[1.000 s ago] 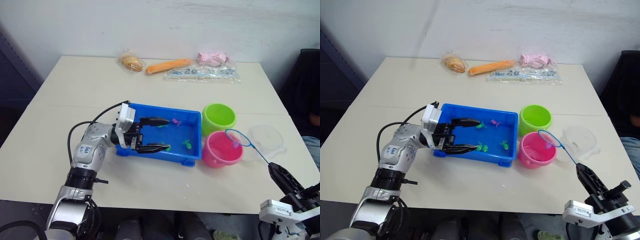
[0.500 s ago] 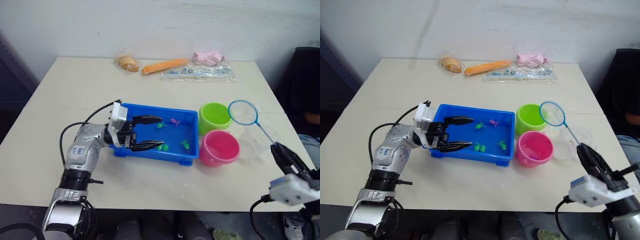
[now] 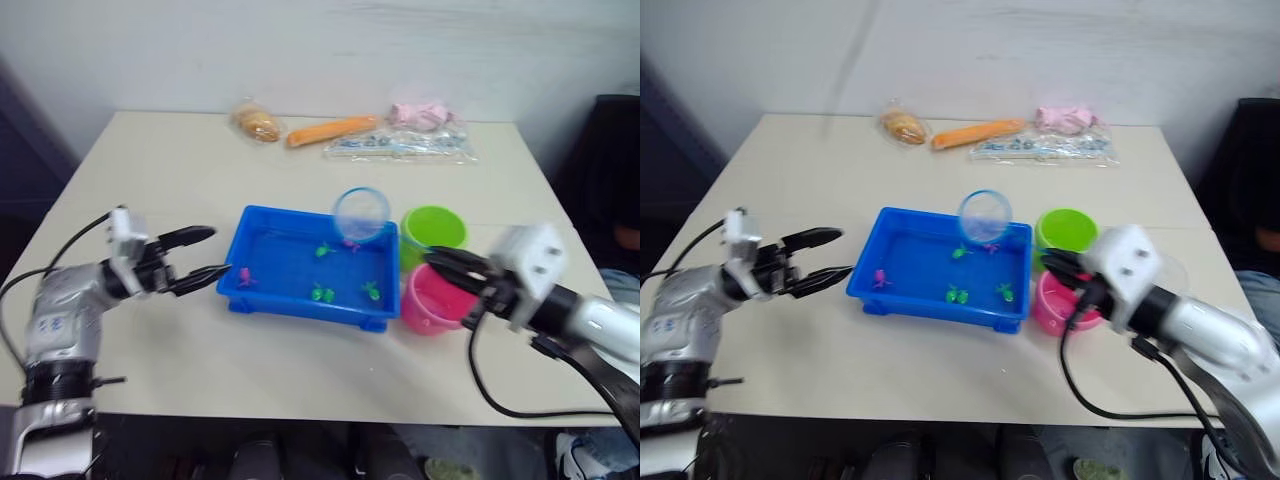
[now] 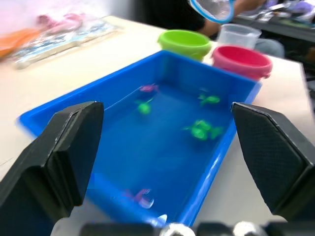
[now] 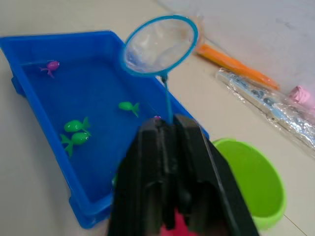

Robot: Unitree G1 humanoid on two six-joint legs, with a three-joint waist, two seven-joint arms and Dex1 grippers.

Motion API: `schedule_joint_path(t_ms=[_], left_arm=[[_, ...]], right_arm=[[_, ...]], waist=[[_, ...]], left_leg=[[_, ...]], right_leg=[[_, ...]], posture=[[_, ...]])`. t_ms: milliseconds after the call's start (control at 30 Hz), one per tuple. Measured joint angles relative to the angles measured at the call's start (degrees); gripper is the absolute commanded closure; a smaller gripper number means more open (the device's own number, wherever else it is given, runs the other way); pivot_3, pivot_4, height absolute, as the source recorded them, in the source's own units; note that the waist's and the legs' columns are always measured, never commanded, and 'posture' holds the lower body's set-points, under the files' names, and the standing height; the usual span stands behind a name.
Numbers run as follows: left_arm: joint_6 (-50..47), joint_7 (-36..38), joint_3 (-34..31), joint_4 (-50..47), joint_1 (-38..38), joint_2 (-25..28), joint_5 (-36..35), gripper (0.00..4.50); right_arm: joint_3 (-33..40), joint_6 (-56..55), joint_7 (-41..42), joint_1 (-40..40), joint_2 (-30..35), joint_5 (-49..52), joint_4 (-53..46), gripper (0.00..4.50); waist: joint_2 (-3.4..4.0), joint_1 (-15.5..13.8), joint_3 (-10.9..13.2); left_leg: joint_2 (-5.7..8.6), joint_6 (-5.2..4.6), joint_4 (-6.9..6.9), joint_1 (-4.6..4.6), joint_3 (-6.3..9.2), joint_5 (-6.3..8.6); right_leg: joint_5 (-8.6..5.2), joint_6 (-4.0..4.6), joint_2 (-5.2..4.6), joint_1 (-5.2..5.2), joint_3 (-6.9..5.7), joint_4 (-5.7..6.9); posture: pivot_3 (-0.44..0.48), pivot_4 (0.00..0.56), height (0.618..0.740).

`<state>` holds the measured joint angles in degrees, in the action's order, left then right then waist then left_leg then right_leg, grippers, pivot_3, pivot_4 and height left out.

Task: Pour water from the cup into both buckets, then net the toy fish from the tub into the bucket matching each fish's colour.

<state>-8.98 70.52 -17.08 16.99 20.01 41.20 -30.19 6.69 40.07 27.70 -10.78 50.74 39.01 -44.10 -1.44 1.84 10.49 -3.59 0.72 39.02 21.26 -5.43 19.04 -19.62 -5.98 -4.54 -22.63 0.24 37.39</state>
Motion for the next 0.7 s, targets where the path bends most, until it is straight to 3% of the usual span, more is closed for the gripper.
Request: schedule_joint_path(t_ms=[233, 333, 467, 700], left_arm=[[1.46, -2.41, -4.95, -1.30, -7.00, 1.70, 0.17, 0.04], [1.67, -3.02, -5.48, -3.46, -8.42, 1.77, 0.16, 0.04], [1.49, -3.91, -5.65, -5.20, -9.63, 1.76, 0.12, 0.04], [-0.06, -5.46, -5.09, -9.44, -9.46, 1.47, -0.27, 0.04]], right_arm=[[-16.17, 5.73, 2.01, -14.25, -2.94, -7.12, 10.51, 4.50], [-18.43, 7.82, 2.59, -16.79, -4.77, -8.77, 14.05, 4.50], [-16.60, 12.28, 3.54, -16.98, -7.19, -5.92, 15.05, 4.50], [-0.43, 33.35, -0.29, -14.75, -10.51, 10.33, 14.95, 4.50]], waist=[[-0.02, -0.14, 0.00], [-0.01, -0.22, 0.00], [-0.02, -0.16, 0.00], [-0.01, -0.18, 0.00]], left_leg=[[-0.01, 0.02, 0.00, 0.17, -0.01, 0.05], [-0.02, 0.03, -0.03, 0.20, 0.01, 0.05], [-0.05, 0.06, -0.05, 0.23, 0.00, 0.07], [-0.07, 0.04, -0.15, 0.25, 0.05, 0.09]], right_leg=[[0.00, 0.00, -0.11, -0.15, -0.07, -0.06], [0.00, 0.00, -0.12, -0.17, -0.11, -0.06], [0.00, 0.00, -0.11, -0.19, -0.11, -0.10], [0.00, 0.00, -0.16, -0.16, -0.05, -0.22]], posture=[[0.000, 0.150, 0.740], [0.000, 0.150, 0.740], [0.000, 0.150, 0.740], [0.000, 0.150, 0.740]])
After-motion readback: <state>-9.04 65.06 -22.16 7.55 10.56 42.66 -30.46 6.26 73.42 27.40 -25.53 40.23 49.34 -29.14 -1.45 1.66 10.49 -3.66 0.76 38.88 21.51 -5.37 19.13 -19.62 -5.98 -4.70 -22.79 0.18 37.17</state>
